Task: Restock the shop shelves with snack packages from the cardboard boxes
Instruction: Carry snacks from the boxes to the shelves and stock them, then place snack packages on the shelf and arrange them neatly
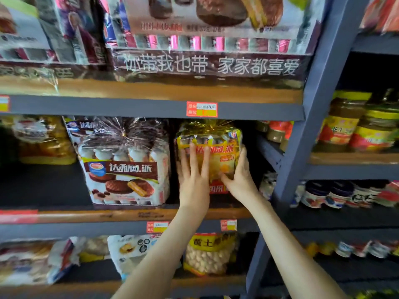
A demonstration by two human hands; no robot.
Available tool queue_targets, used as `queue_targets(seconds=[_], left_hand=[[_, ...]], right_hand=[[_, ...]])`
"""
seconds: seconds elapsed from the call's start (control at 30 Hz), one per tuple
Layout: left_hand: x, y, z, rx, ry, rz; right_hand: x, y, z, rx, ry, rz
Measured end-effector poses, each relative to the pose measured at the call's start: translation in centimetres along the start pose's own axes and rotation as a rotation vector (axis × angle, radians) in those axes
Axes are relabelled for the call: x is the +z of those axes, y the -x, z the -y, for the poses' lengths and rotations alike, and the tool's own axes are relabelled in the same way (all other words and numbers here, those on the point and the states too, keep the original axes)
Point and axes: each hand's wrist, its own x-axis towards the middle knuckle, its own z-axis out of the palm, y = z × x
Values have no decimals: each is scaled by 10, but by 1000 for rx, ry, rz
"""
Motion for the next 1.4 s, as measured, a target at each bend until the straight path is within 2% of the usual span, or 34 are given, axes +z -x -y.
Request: queue_targets(seconds=[0.1,0.33,0.43,0.53,0.63,0.73,0.83,0.9,1.0,1.17,1.27,1.4], left_hand=[[-1,-4,-1,-54,-85,60],[-10,0,-8,-139,-101,159],[-24,7,-12,-150,-36,190],[-41,21,-18,-221,108,309],[-58,47,-18,-342,307,190],[-71,77,-9,-421,428,132],[-80,108,13,-530,544,139],[-83,132,35,-620,546,208],[-84,177,77,-808,560,327],[-106,256,159,-1060,551,423],[-139,305,216,-1272,591,373],[-203,371,299,-1505,560,259]], right_hand=[[0,-1,1,1,5,-1],[-3,3,1,12,36,18],[-5,11,6,50,99,-12],[-4,31,16,56,134,-139],[3,59,32,41,-22,-180],[21,94,47,-62,-141,-144],[53,132,59,-121,-230,-28],[83,154,62,-99,-247,96],[134,185,65,10,-259,314],[218,237,95,153,-267,648],[277,270,131,211,-247,830],[366,318,196,284,-234,992]])
